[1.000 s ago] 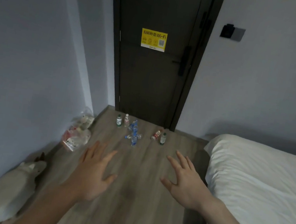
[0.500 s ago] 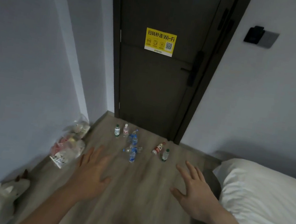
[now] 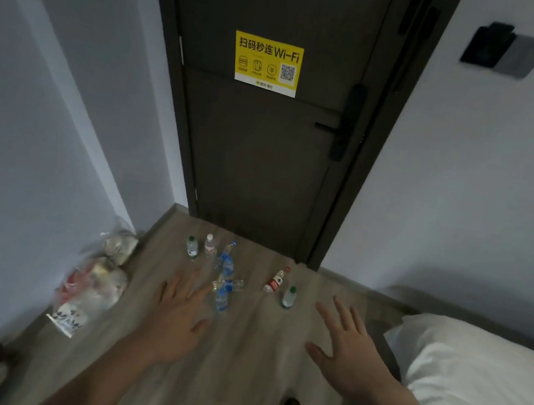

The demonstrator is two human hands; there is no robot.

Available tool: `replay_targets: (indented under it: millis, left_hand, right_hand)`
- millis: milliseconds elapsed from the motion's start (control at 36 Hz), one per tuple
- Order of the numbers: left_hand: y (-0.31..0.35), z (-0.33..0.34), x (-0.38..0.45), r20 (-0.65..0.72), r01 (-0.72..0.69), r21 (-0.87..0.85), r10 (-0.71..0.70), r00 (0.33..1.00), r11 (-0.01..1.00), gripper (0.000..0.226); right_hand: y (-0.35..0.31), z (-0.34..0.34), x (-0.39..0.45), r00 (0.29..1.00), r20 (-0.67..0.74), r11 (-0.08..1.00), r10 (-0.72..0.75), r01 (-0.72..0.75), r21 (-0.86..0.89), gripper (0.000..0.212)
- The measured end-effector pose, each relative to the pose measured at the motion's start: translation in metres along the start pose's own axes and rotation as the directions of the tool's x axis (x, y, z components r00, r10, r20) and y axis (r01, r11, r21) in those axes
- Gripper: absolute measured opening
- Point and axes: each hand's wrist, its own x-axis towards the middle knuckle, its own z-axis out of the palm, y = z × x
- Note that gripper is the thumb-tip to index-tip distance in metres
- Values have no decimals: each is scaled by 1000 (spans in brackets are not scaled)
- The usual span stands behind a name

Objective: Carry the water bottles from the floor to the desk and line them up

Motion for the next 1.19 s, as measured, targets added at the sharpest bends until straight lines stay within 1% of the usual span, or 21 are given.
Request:
replay_targets:
  millis: [111,194,278,361,444,611,778,889,1000,1083,1194]
  left_hand:
    - [8,9,50,13,92,-41,-91,996,995,73]
    - [19,16,81,23,172,-52,-171,985,984,68]
    - [29,20,111,34,239,-52,-237,971,970,68]
    - [36,20,137,63,287,-55,-283,957,956,69]
    - [36,22,162,65,335,-52,-331,941,941,70]
    - [11,31,220,147,392,-58,-381,913,918,69]
    - [-38,54,296,254,442,-59,-415,874,895,66]
    - [-72,75,348,346,473,-51,-429,835,879,67]
    - [-104,107,401,417,482,-28,-429,801,875,67]
    - [-123,138,442,468,468,-4,-412,782,884,64]
    - [-140,197,500,487,458,-13,-394,779,889,64]
  right_hand:
    - [30,-19,57,998,59,1000,-17,19,-21,77]
    - [53,-29,103,991,122,998,-48,53,-37,77]
    - [71,-36,150,981,170,993,-88,99,-56,79]
    - [81,-45,192,969,227,986,-98,125,-106,78]
    - [84,-52,232,958,263,983,-114,148,-113,76]
    - [80,-59,318,933,344,980,-107,157,-122,72]
    - [72,-52,406,926,376,987,-37,93,-132,70]
    - [74,-33,468,911,413,992,10,43,-117,68]
    - [83,2,527,912,407,996,47,-10,-92,67]
    - [95,41,570,900,427,993,86,-43,-108,64]
    - [118,112,623,878,470,993,92,-43,-113,58]
